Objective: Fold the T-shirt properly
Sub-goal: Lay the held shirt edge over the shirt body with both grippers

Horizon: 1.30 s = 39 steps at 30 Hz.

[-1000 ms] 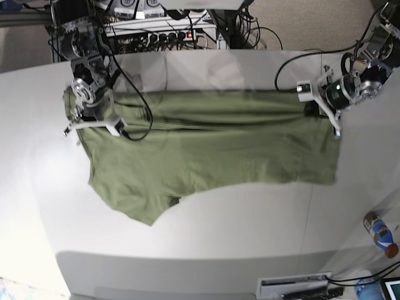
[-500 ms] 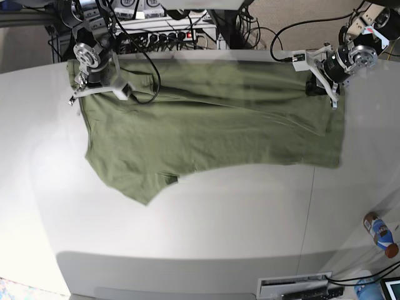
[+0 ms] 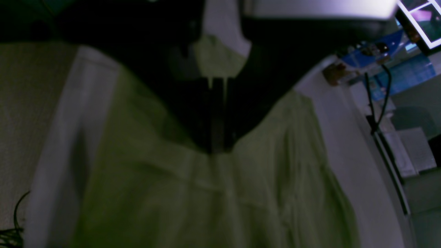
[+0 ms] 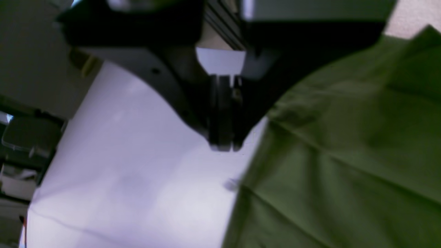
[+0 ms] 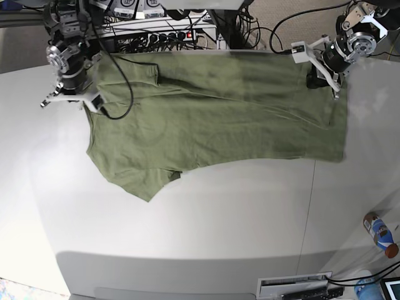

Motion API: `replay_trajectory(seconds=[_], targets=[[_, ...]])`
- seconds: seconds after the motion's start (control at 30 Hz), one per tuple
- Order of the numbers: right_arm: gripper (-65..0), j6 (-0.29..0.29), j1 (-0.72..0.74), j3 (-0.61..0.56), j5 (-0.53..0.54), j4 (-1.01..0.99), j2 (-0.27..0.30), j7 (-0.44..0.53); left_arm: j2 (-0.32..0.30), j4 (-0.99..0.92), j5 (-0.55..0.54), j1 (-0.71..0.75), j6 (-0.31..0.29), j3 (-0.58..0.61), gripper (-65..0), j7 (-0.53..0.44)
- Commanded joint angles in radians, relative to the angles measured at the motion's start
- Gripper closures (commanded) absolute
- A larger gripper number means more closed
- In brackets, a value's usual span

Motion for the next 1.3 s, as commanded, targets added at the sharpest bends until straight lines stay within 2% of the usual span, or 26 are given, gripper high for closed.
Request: replay_trajectory(seconds=[0.0,0.07,0.23,0.3,0.37,0.43,0.5,0.6,0.7,0.83,0.93,1.07,1.13,1.27], targets=[[0.0,-0.008,0.003,0.017,-0.002,0.019,0.014,0.024,-0.017,0.026,0.002,-0.002,0.049,-0.013,0.0,0.004],[0.0,-0.008,0.007,0.026,0.021,0.019,0.014,0.042,-0.017,0.045,0.002,-0.002,0.073,-0.029,0.0,0.002],[0.0,-0.007,0.037,0.027,0.062,0.019,0.014,0.042,-0.017,0.079,-0.049,-0.002,0.076,-0.084,0.0,-0.016],[0.0,-0.008,0.057,0.027,0.07,0.019,0.013,0.043,-0.016,0.08,-0.077,-0.002,0.105,-0.117,0.0,-0.017],[0.0,-0.007,0.078,0.027,0.087,0.019,0.013,0.049,-0.016,0.08,-0.118,-0.006,0.142,-0.161,-0.6,-0.034],[0.0,-0.007,0.101,0.027,0.09,0.016,0.007,0.061,-0.016,0.077,-0.196,-0.03,0.125,-0.212,-0.7,-0.082],[0.0,-0.007,0.119,0.027,0.09,0.016,-0.004,0.075,-0.016,0.066,-0.307,-0.083,0.038,-0.257,-0.7,-0.131],[0.0,-0.006,0.15,0.027,0.09,0.016,-0.032,0.094,-0.011,0.009,-0.444,-0.203,-0.117,-0.29,-1.2,-0.139],[0.0,-0.006,0.182,0.027,0.09,0.003,-0.063,0.106,-0.007,-0.095,-0.544,-0.318,-0.212,-0.29,-7.2,-0.161],[0.0,-0.006,0.244,0.027,0.09,-0.087,-0.08,0.146,0.015,-0.265,-0.599,-0.425,-0.299,-0.29,-13.1,-0.23],[0.0,-0.006,0.304,0.027,0.09,-0.154,-0.089,0.146,0.066,-0.385,-0.602,-0.5,-0.407,-0.29,-16.0,-0.251],[0.0,-0.006,0.367,0.027,0.126,-0.214,-0.089,0.141,0.138,-0.517,-0.607,-0.585,-0.564,-0.289,-25.6,-0.245],[0.0,-0.006,0.391,0.027,0.136,-0.238,-0.089,0.139,0.161,-0.561,-0.624,-0.616,-0.58,-0.289,-27.8,-0.241],[0.0,-0.006,0.427,0.027,0.139,-0.273,-0.089,0.141,0.166,-0.615,-0.636,-0.664,-0.59,-0.289,-28.2,-0.241]])
